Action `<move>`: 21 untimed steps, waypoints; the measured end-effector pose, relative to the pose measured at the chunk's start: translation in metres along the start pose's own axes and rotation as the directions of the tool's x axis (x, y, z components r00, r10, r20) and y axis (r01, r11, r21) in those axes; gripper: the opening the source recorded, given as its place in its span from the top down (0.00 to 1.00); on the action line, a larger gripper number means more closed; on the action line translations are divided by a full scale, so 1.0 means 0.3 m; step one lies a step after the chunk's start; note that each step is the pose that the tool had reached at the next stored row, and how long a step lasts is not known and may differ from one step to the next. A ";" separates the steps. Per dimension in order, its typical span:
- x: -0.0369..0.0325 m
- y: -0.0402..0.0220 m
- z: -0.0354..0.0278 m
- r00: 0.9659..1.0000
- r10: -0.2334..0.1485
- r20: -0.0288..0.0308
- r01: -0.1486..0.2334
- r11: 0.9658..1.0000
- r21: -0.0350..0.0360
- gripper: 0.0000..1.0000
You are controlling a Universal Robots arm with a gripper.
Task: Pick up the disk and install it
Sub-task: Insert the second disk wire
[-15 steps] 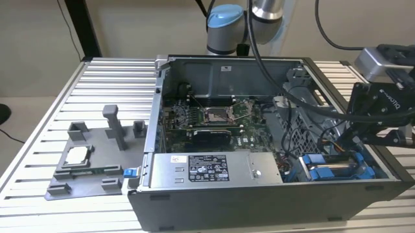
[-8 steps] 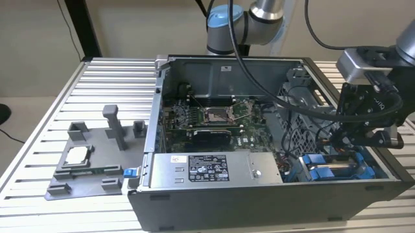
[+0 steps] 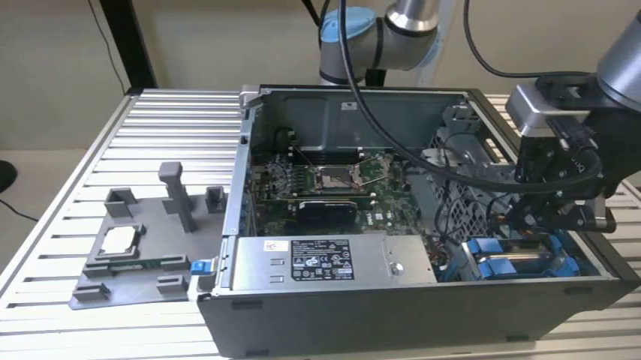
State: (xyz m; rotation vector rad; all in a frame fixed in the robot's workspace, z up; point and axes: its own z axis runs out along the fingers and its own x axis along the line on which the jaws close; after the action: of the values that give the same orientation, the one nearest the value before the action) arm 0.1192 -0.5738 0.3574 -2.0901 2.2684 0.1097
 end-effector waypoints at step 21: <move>0.024 0.053 0.032 1.000 -0.009 0.008 0.009 0.995 0.100 1.00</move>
State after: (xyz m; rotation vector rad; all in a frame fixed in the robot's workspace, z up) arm 0.1028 -0.5788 0.3474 -2.0462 2.2106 0.0046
